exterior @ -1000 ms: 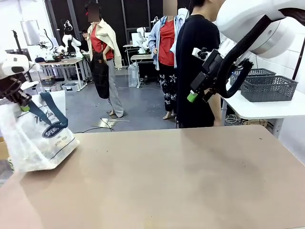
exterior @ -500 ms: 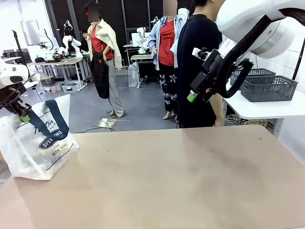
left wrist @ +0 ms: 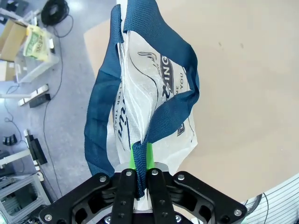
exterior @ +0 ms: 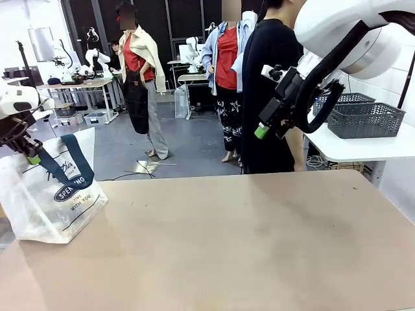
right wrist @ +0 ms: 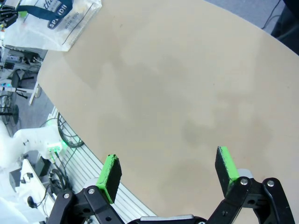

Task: Transfer purchased items from the store into the shopping bag.
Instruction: Move the Reusable shopping bag to the right side of the table.

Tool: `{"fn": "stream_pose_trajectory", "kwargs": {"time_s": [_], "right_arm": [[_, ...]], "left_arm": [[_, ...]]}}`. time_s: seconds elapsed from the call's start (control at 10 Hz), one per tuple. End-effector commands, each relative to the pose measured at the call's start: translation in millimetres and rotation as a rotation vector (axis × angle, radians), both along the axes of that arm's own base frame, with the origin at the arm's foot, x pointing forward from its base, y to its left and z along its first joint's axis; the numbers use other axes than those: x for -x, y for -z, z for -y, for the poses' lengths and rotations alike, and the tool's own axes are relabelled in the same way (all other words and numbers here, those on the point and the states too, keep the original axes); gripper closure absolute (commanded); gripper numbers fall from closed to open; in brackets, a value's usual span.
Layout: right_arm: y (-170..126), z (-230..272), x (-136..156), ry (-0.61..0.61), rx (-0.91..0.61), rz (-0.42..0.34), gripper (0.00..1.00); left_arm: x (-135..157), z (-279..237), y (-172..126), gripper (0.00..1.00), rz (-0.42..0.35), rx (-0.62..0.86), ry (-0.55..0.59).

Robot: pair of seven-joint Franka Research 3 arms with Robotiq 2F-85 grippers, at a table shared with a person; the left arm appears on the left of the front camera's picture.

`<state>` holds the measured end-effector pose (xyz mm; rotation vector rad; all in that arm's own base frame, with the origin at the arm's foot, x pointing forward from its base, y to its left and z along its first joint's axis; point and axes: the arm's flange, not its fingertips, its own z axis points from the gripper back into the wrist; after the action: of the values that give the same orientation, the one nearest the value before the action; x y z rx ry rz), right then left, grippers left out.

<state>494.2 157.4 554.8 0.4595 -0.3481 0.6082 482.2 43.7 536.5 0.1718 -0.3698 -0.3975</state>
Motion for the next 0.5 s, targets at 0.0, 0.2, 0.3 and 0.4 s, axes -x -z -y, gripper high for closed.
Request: {"fn": "stream_pose_trajectory", "kwargs": {"time_s": [0.0, 0.2, 0.3, 0.4], "right_arm": [[-0.7, -1.2, -0.2, 0.011, -0.02, -0.006, 0.0], [-0.7, -1.2, -0.2, 0.011, -0.02, -0.006, 0.0], [-0.7, -1.2, -0.2, 0.011, -0.02, -0.006, 0.0], [-0.7, -1.2, -0.2, 0.011, -0.02, -0.006, 0.0]], "left_arm": [[-3.3, -4.1, -1.0, 1.0, 0.003, -0.02, 0.002], [-3.3, -4.1, -1.0, 1.0, 0.003, -0.02, 0.002], [-3.3, -4.1, -1.0, 1.0, 0.003, -0.02, 0.002], [0.0, 0.0, 0.0, 1.0, 0.0, 0.0, 0.0]]}}
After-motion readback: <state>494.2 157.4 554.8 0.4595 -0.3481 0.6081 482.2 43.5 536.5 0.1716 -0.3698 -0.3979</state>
